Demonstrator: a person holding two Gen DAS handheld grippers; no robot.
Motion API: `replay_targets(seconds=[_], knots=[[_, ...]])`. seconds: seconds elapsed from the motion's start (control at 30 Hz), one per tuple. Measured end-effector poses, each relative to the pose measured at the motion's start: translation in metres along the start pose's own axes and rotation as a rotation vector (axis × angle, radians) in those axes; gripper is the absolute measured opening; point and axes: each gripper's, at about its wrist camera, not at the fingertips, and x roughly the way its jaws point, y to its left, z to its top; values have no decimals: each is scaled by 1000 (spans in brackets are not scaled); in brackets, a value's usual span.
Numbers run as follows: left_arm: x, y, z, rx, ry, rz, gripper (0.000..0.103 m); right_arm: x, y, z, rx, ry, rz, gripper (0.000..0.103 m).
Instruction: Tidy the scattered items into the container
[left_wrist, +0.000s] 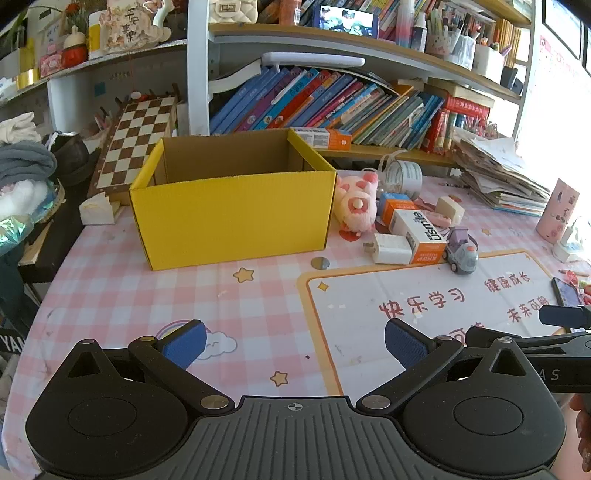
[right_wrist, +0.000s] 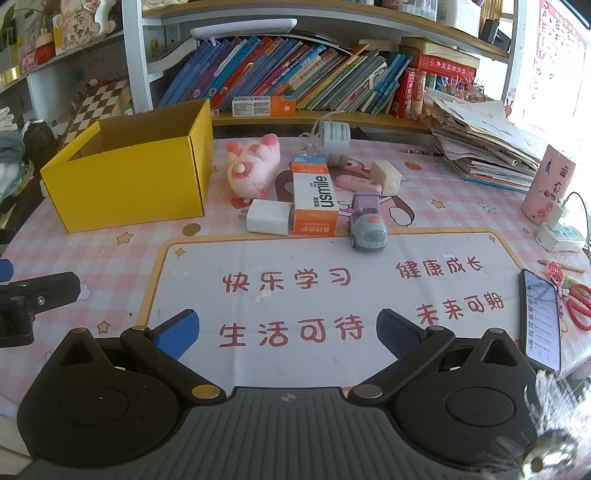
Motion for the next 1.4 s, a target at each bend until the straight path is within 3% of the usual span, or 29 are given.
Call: replay_targets(seconds=[1.4], knots=[[4, 0, 7, -6, 23, 2, 103, 7, 2, 1, 0, 17, -9, 103]])
